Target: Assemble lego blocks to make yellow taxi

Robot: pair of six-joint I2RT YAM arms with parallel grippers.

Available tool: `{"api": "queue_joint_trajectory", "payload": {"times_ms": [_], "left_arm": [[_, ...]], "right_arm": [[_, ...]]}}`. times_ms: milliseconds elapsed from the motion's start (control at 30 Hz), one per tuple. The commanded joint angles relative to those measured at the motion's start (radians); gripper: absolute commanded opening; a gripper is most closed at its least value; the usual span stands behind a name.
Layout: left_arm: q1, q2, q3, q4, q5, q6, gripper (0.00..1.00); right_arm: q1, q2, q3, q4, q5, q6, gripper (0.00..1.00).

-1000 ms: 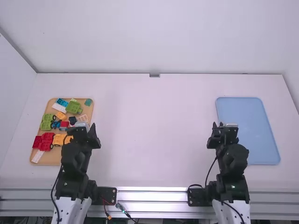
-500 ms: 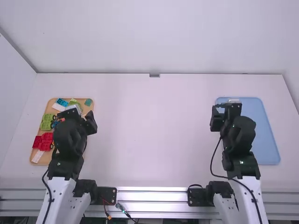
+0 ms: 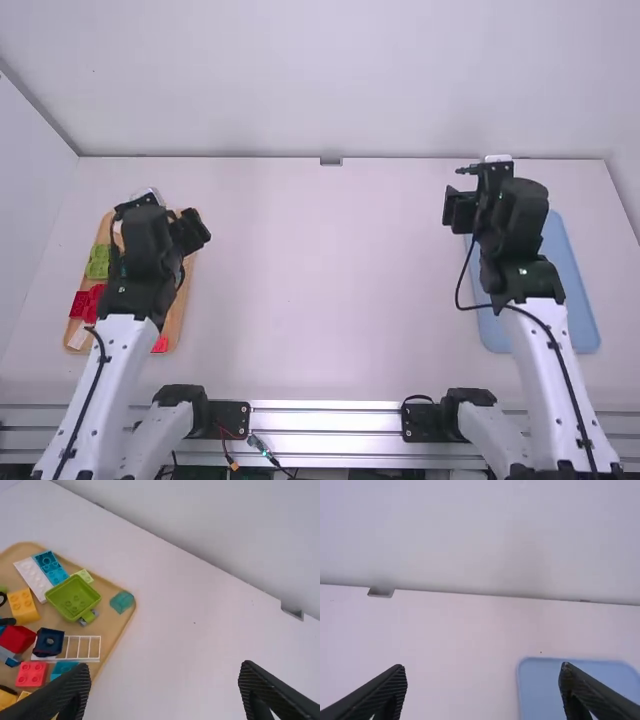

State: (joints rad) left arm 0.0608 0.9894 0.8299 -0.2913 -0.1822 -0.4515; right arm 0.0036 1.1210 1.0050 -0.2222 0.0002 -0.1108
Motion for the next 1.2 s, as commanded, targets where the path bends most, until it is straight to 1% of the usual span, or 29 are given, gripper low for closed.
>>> {"api": "queue_joint_trajectory", "payload": {"times_ms": [0,100,267,467,567,633,700,833,867,933,1000,1033,1067,1100,1167], "left_arm": [[0.013,0.04,0.057,-0.013,-0.029,-0.049,0.84],[0.015,0.084,0.095,-0.023,-0.031,-0.07,0.88],[0.021,0.159,0.16,-0.025,0.019,-0.107,0.94],[0.024,0.204,0.202,-0.042,0.008,-0.141,0.98],[0.041,0.216,0.228,-0.133,-0.074,-0.338,0.99],[0.073,0.221,0.247,-0.242,-0.162,-0.467,0.99],[0.113,0.221,0.251,-0.343,-0.201,-0.545,0.99],[0.177,0.221,0.248,-0.418,-0.142,-0.542,0.99],[0.214,0.221,0.243,-0.449,-0.079,-0.548,0.99],[0.243,0.221,0.24,-0.49,0.021,-0.55,0.99],[0.26,0.221,0.234,-0.521,0.072,-0.55,0.99],[0.261,0.221,0.228,-0.521,0.071,-0.546,0.99],[0.258,0.221,0.222,-0.517,0.033,-0.543,0.99],[0.258,0.221,0.219,-0.516,0.007,-0.544,0.96],[0.267,0.221,0.198,-0.527,-0.072,-0.598,0.99]], "right_arm": [[0.006,0.048,0.072,-0.008,0.0,-0.008,0.84],[0.007,0.097,0.117,-0.018,0.001,-0.013,0.88],[0.007,0.182,0.195,-0.035,0.0,-0.021,0.94],[0.008,0.231,0.24,-0.045,0.001,-0.026,0.98],[0.008,0.244,0.253,-0.048,0.001,-0.028,0.99],[0.008,0.249,0.257,-0.048,0.001,-0.028,0.99],[0.008,0.249,0.257,-0.048,0.001,-0.028,0.99],[0.01,0.249,0.257,-0.02,-0.006,-0.02,0.99],[0.015,0.249,0.257,-0.01,-0.006,-0.021,0.99],[0.026,0.249,0.257,-0.011,-0.003,-0.021,0.99],[0.036,0.249,0.257,-0.027,0.001,-0.021,0.99],[0.041,0.249,0.257,-0.032,-0.001,-0.021,0.99],[0.048,0.249,0.257,-0.032,-0.002,-0.021,0.99],[0.051,0.249,0.257,-0.031,-0.001,-0.021,0.99],[0.069,0.249,0.257,-0.022,-0.002,-0.021,0.99]]}}
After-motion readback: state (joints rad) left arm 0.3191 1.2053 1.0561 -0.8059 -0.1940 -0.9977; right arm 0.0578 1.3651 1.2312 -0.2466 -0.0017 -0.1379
